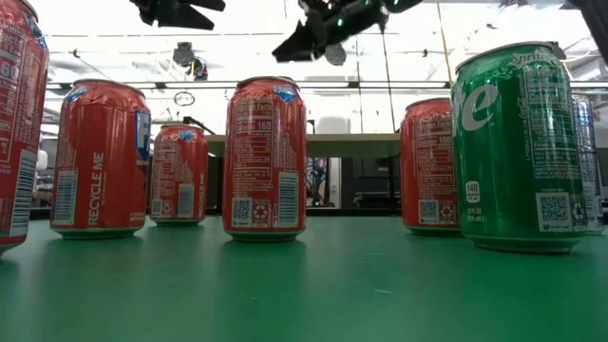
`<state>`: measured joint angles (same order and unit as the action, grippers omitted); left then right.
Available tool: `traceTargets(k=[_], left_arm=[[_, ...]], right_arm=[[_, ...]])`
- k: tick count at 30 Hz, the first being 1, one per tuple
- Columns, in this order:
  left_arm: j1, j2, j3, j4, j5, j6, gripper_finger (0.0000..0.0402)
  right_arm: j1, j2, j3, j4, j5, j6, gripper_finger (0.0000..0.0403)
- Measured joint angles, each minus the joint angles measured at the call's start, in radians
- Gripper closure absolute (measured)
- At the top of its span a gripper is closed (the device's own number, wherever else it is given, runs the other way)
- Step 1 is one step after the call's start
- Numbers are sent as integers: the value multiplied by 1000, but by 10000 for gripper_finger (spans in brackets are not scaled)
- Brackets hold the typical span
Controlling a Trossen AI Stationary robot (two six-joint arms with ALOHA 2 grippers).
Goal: Place canned beverage on shelf
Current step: Put the green soda can on the shelf aligned with the other green soda can
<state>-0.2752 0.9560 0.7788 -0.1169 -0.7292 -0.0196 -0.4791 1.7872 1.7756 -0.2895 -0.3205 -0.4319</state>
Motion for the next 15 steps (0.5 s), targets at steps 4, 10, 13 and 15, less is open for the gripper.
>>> traceTargets(k=[4, 10, 13, 15], left_arm=[[0, 0, 0, 0, 0, 0, 8], [0, 0, 0, -2, 0, 0, 8], [0, 0, 0, -2, 0, 0, 8], [0, 0, 0, -2, 0, 0, 8]], right_arm=[[47, -53, 0, -110, 10, 5, 60], [127, -67, -2, -319, 6, 1, 99], [159, -62, -40, -302, 20, 1, 129], [172, -59, -86, -283, 56, 2, 152]])
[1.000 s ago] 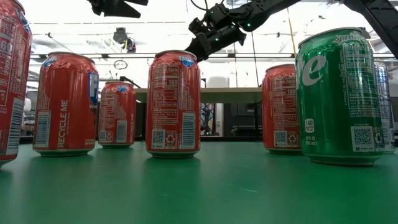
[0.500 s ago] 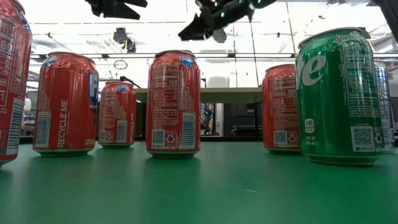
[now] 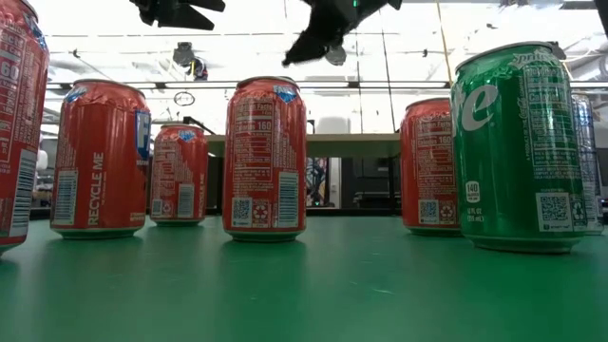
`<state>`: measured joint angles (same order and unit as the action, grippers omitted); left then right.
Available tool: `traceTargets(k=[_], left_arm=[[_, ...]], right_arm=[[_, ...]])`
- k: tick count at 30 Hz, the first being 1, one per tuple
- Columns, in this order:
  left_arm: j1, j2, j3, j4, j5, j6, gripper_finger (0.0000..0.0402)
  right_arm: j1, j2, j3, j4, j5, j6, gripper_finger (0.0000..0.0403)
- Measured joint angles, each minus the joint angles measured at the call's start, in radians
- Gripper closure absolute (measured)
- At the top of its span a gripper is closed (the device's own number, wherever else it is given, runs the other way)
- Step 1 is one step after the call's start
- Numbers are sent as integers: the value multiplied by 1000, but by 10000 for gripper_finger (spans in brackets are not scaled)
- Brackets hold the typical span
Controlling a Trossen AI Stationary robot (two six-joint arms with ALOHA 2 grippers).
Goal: Place canned beverage on shelf
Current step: Put the green soda can on the shelf aligned with the other green soda can
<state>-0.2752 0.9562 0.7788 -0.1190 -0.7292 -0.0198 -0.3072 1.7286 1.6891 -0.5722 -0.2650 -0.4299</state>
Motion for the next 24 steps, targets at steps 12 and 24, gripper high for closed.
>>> traceTargets(k=[12, 24], left_arm=[[0, 8, 0, -5, 0, -24, 8], [0, 50, 0, 2, 0, -47, 8]], right_arm=[[-33, 8, -193, 276, 112, 22, 271], [-84, 29, -197, 335, 110, 13, 306]])
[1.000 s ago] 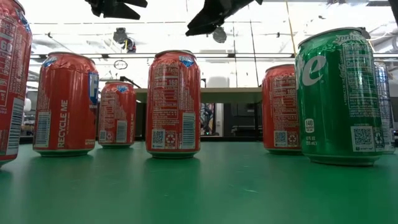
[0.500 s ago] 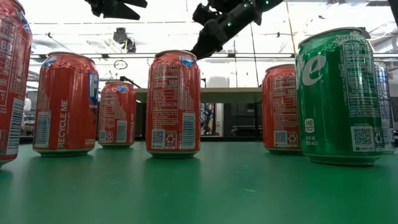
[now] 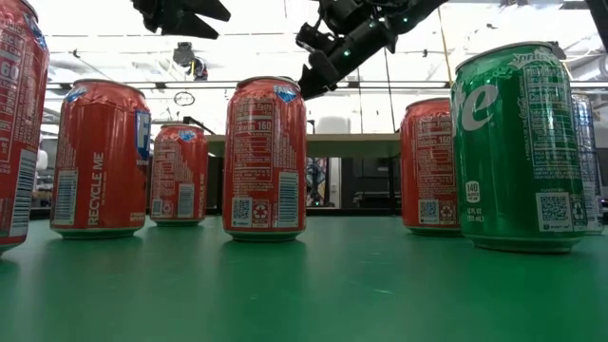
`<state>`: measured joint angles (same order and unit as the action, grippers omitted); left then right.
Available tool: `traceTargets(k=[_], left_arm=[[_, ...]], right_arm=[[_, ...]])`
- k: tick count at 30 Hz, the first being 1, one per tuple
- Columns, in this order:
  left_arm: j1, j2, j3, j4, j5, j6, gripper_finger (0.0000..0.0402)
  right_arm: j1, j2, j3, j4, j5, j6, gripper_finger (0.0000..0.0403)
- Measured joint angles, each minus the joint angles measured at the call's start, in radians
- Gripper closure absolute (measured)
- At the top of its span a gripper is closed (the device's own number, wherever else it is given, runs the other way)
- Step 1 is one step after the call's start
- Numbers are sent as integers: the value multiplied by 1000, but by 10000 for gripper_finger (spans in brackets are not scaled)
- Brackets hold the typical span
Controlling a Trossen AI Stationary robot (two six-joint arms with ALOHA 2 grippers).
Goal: Place canned beverage on shelf
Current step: Put the green soda can on the shelf aligned with the other green soda can
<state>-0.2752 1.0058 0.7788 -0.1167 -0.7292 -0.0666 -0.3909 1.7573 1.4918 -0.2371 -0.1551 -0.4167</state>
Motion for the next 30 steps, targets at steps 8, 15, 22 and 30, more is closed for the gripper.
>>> traceTargets(k=[8, 15, 22, 30], left_arm=[[0, 2, 0, 3, 0, -3, 8], [0, 2, 0, 3, 0, -2, 8], [0, 2, 0, 1, 0, 0, 8], [-32, 2, 0, -9, 0, -4, 8]], right_arm=[[-23, 0, 0, 26, 0, -14, 310], [-39, 0, 0, 45, 1, -16, 310], [-28, -6, 0, 22, 0, 13, 310], [126, -168, 0, -275, 52, 107, 310]])
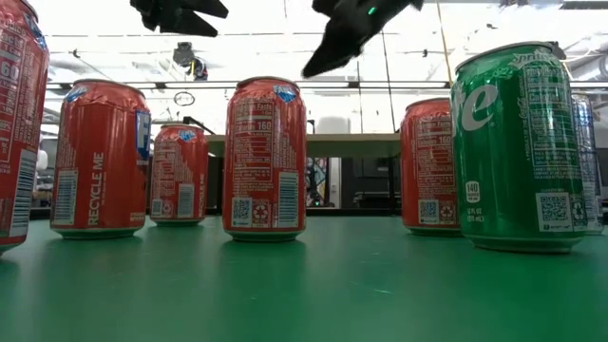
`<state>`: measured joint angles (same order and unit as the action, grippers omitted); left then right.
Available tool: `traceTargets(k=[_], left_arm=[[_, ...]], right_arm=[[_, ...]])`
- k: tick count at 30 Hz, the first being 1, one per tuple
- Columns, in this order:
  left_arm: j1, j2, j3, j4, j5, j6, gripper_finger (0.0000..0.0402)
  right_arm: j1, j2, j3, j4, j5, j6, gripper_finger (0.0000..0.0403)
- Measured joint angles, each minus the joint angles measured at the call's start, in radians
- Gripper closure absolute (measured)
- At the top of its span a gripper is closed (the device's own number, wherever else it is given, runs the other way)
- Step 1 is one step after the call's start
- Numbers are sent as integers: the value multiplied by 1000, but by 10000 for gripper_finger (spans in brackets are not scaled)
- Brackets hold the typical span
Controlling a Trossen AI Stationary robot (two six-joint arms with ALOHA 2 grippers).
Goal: Place canned beverage on shelf
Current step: Put the green soda can on the shelf aligned with the other green soda can
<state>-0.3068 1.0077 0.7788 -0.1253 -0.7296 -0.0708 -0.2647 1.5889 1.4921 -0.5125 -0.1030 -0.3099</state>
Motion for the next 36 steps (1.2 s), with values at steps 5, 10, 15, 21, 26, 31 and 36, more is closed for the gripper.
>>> traceTargets(k=[5, 10, 15, 21, 26, 31, 36], left_arm=[[-35, 0, 0, 2, 0, -4, 8], [-57, 20, 0, 4, 0, -29, 8], [-76, 62, 0, 15, 0, -59, 8], [-117, 118, 0, 47, 0, -108, 8], [-156, 154, 0, 95, 0, -109, 8], [-190, 190, 0, 172, 0, -110, 8], [-219, 230, 0, 217, 0, -111, 8]], right_arm=[[148, -120, 0, -205, 40, 153, 310], [319, -196, 0, -324, 158, 334, 310], [484, -223, 0, -393, 279, 464, 310], [634, -207, 0, -455, 340, 622, 310], [722, -168, 0, -472, 342, 722, 310], [796, -108, 0, -481, 343, 773, 308], [848, -53, 0, -490, 369, 831, 285]])
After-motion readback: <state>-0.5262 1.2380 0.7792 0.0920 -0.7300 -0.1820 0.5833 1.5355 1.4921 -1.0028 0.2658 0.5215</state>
